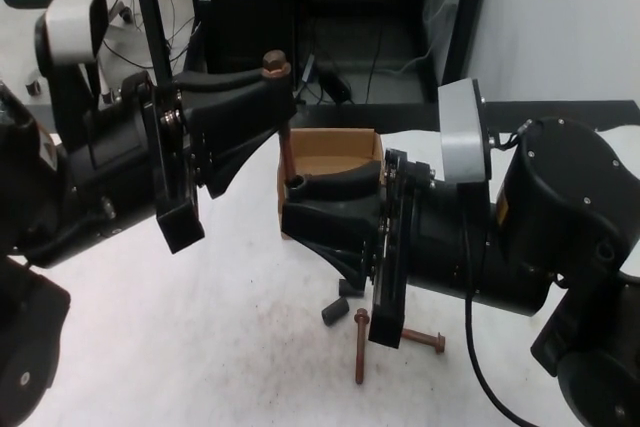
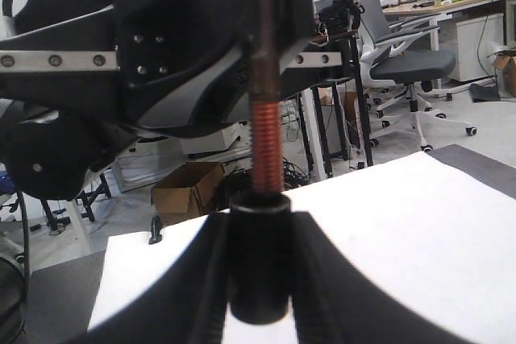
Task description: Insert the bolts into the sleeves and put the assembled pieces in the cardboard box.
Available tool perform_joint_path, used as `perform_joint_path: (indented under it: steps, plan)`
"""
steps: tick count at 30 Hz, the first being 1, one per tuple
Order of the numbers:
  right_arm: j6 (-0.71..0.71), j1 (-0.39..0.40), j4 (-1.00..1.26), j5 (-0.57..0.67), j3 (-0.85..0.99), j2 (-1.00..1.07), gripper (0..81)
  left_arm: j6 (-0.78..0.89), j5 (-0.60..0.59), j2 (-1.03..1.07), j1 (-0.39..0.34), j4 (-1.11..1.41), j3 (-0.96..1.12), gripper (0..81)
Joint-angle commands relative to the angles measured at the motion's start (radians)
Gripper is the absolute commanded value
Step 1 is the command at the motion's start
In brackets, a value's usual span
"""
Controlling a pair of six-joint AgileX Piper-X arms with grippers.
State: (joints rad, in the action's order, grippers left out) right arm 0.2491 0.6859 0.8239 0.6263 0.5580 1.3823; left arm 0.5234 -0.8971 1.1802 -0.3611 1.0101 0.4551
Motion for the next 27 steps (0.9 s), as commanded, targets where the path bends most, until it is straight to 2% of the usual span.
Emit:
perform_joint_path:
  steps: [1,7,14,19,27]
  plan:
    - [0.005,0.002,0.027,-0.016,0.005,-0.009,0.8,0.004,-0.037,-0.001,-0.005,-0.004,0.001,0.0]
    - [0.005,0.002,0.027,-0.028,0.01,-0.009,0.8,0.008,-0.04,-0.001,-0.012,-0.004,0.001,0.0]
    - [0.005,0.0,0.027,-0.052,0.011,-0.009,0.8,0.008,-0.03,-0.001,-0.07,-0.004,0.001,0.0]
    - [0.005,-0.001,0.027,-0.052,0.011,-0.009,0.8,0.006,-0.028,-0.001,-0.069,-0.004,0.001,0.0]
    - [0.005,-0.003,0.027,-0.048,0.011,-0.009,0.8,-0.103,-0.108,-0.001,-0.069,-0.184,0.001,0.0]
